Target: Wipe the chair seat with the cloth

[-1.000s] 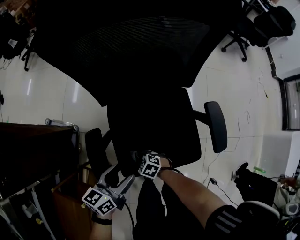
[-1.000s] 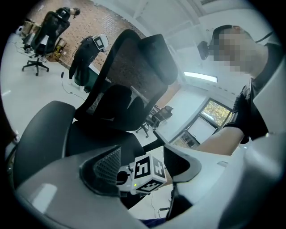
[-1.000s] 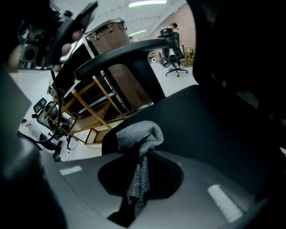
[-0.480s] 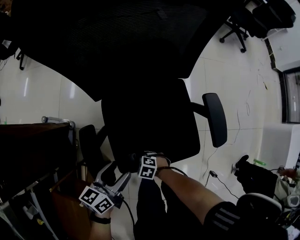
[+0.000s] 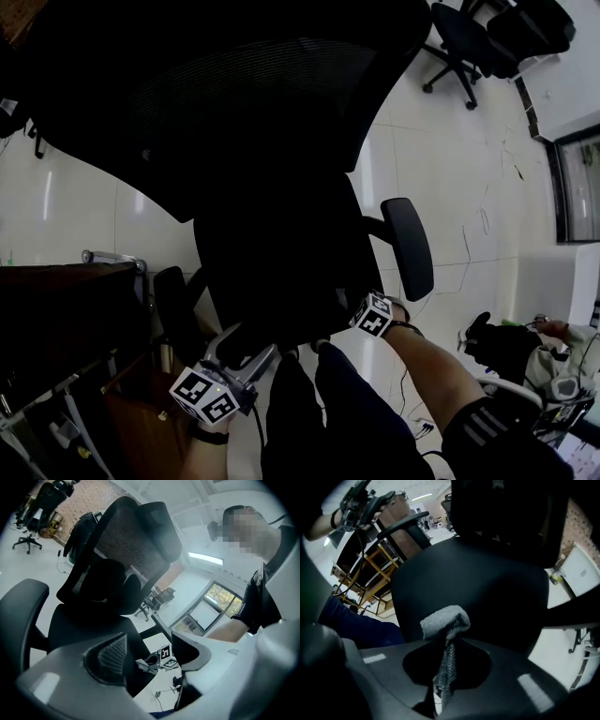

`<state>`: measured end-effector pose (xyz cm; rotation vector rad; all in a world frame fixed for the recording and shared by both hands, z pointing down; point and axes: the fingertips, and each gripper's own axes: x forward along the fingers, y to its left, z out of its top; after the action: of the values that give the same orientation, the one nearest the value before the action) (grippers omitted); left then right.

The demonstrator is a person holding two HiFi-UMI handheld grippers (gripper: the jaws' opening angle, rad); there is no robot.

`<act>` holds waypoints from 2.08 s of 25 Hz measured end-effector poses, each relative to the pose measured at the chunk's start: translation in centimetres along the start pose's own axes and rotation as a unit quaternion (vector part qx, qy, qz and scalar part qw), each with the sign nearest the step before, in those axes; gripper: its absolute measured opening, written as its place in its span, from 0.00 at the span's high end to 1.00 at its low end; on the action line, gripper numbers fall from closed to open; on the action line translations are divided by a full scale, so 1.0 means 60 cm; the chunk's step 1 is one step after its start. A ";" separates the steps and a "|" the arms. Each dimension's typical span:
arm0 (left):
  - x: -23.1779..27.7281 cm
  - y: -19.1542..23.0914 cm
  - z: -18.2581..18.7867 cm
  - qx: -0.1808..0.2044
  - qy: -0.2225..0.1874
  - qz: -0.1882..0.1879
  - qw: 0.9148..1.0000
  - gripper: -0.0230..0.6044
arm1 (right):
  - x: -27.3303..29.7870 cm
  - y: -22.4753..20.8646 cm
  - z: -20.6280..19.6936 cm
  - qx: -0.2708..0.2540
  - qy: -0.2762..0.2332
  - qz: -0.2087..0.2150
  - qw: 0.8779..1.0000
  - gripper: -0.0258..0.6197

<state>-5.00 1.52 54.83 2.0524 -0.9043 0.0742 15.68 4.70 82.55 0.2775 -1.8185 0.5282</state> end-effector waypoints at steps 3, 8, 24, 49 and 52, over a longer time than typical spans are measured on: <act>0.011 -0.023 0.013 0.005 0.000 -0.010 1.000 0.45 | -0.032 -0.035 -0.032 0.024 0.010 -0.026 0.999 0.91; 0.015 -0.041 0.019 0.015 -0.004 -0.025 1.000 0.45 | -0.061 -0.047 -0.027 0.115 -0.013 -0.041 0.992 0.91; -0.080 -0.198 0.059 0.109 -0.049 -0.063 0.991 0.44 | -0.502 0.101 0.218 0.216 -0.450 -0.011 0.867 0.91; -0.326 -0.650 -0.193 0.191 -0.166 -0.019 0.967 0.44 | -0.883 0.561 -0.059 0.031 -0.606 -0.014 0.795 0.91; -0.336 -0.682 -0.219 0.198 -0.170 -0.018 0.965 0.44 | -0.883 0.579 -0.102 0.029 -0.598 -0.026 0.800 0.91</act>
<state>9.22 37.48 27.26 2.5031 -1.1318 -0.1310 21.73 33.86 26.32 0.8386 -3.0075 0.3670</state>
